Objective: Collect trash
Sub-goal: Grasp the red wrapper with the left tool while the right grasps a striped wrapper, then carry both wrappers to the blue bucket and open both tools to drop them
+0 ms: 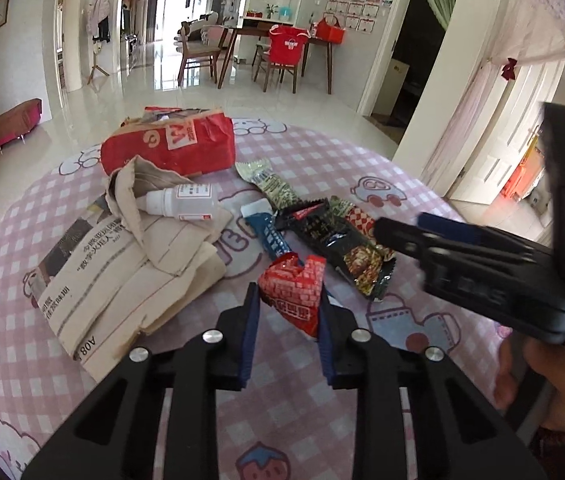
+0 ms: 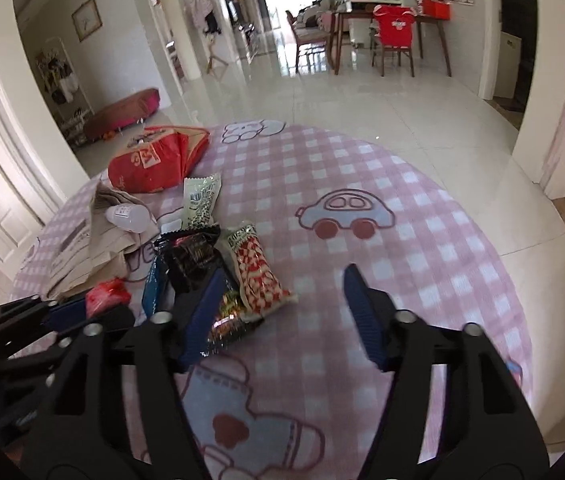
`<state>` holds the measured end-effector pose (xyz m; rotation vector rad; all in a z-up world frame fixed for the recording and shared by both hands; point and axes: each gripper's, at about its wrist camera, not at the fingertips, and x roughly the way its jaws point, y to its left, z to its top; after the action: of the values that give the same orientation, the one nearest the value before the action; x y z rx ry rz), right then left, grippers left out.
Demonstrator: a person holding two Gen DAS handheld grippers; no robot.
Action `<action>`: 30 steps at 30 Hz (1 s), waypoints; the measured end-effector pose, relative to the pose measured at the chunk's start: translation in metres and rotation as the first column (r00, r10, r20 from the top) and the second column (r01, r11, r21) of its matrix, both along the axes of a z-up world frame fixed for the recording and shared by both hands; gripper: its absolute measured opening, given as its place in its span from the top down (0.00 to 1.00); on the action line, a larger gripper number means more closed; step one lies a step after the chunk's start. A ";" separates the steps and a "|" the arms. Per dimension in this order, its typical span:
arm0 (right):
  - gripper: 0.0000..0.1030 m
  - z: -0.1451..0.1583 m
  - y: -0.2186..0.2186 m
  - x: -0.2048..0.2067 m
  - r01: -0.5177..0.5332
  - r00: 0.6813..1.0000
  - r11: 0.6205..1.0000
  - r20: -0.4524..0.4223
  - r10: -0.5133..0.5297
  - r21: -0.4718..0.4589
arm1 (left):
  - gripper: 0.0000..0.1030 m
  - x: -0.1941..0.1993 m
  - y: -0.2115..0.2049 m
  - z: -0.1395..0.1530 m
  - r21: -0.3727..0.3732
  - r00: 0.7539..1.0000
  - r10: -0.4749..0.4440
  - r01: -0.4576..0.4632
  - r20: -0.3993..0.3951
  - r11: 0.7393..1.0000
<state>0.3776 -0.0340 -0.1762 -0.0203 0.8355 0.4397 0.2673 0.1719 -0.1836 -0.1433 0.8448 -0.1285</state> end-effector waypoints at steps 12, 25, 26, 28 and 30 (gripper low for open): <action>0.85 -0.003 0.011 -0.009 -0.068 0.998 0.995 0.002 0.068 -0.068 | 0.75 -0.006 0.002 0.011 -0.009 1.000 0.016 -0.015 0.014 1.000; 0.85 0.025 -0.079 -0.079 0.006 0.999 0.995 0.034 -0.009 0.097 | 0.76 -0.038 -0.066 0.038 -0.005 0.996 -0.081 0.081 0.040 0.997; 0.85 0.027 -0.090 -0.087 0.017 0.999 0.994 0.039 -0.022 0.112 | 0.76 -0.041 -0.079 0.040 0.000 0.994 -0.100 0.100 0.043 0.995; 0.85 0.030 -0.112 -0.101 0.040 0.998 0.989 0.044 -0.047 0.145 | 0.76 -0.045 -0.098 0.044 0.007 0.990 -0.133 0.132 0.045 0.991; 0.85 0.032 -0.141 -0.119 0.074 0.995 0.982 0.055 -0.085 0.174 | 0.76 -0.050 -0.124 0.047 0.013 0.983 -0.176 0.175 0.045 0.984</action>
<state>0.2589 -0.1748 -0.1439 0.1575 0.7320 0.4322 0.2174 0.0479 -0.1367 -0.0567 0.8113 -0.2923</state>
